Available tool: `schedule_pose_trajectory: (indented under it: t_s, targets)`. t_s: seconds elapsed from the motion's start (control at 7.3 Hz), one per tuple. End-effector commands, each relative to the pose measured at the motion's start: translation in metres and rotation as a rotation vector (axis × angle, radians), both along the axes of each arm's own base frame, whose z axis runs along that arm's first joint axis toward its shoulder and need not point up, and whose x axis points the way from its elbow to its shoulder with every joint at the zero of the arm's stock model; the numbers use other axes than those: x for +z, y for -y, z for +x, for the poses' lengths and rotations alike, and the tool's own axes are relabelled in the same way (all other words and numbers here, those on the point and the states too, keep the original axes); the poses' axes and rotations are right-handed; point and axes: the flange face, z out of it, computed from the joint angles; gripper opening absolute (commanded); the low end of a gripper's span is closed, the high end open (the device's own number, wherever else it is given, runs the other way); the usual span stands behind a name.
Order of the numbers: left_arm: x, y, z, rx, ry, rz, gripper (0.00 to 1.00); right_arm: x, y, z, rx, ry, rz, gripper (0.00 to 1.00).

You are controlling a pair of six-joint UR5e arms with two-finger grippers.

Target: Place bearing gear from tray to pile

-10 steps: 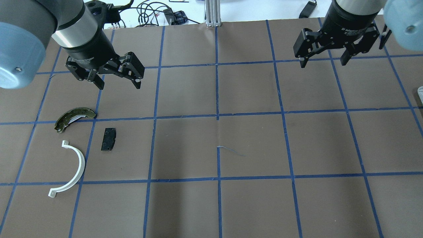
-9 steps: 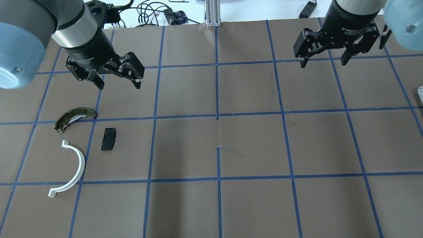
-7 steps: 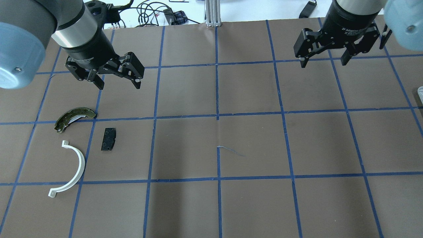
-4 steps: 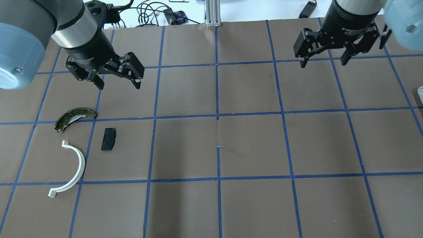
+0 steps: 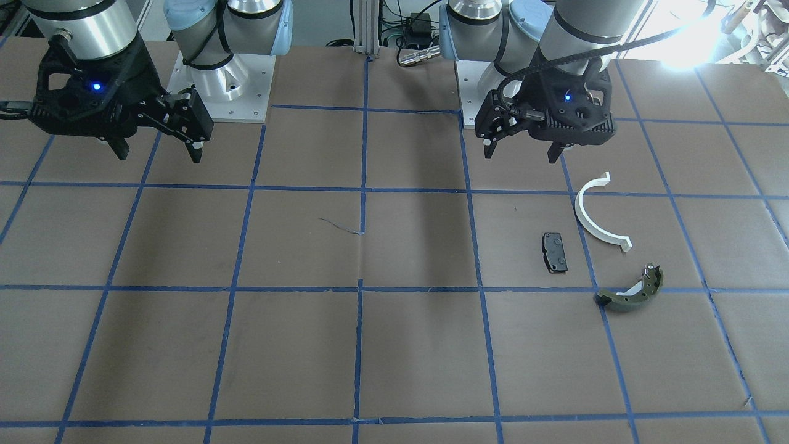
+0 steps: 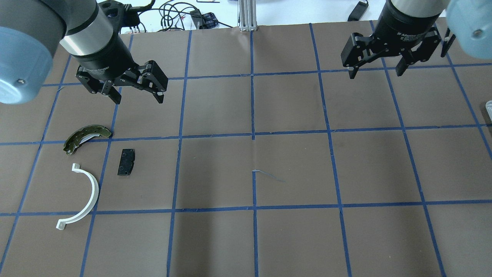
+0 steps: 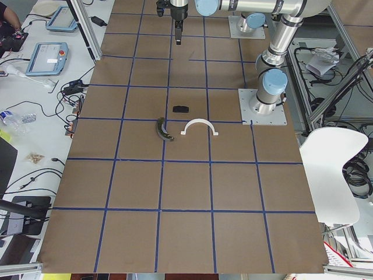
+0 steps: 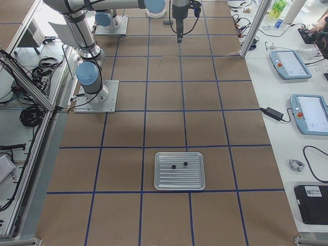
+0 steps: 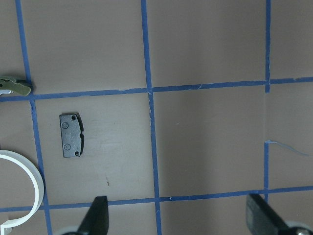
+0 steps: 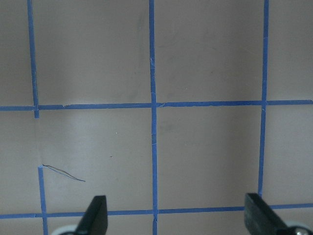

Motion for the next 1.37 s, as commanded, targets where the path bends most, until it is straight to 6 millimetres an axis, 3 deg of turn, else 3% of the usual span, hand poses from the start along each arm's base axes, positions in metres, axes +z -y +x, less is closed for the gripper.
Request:
schedule_pose_trajectory:
  t_s: [0.0, 0.55, 0.96, 1.23]
  targets:
    - [0.0, 0.001, -0.001, 0.001, -0.005, -0.005, 1.0, -0.002, 0.001, -0.001, -0.001, -0.001, 0.004, 1.0]
    - [0.009, -0.003, 0.0, 0.0, -0.002, -0.027, 1.0, -0.003, 0.001, -0.003, 0.005, -0.009, 0.008, 1.0]
    - [0.014, -0.005, -0.002, -0.004, -0.003, -0.037, 1.0, -0.005, 0.005, -0.067, 0.09, -0.055, 0.062, 1.0]
    - [0.013, -0.008, -0.003, 0.001, -0.009, -0.034, 1.0, -0.003, 0.008, -0.133, 0.179, -0.058, 0.071, 1.0]
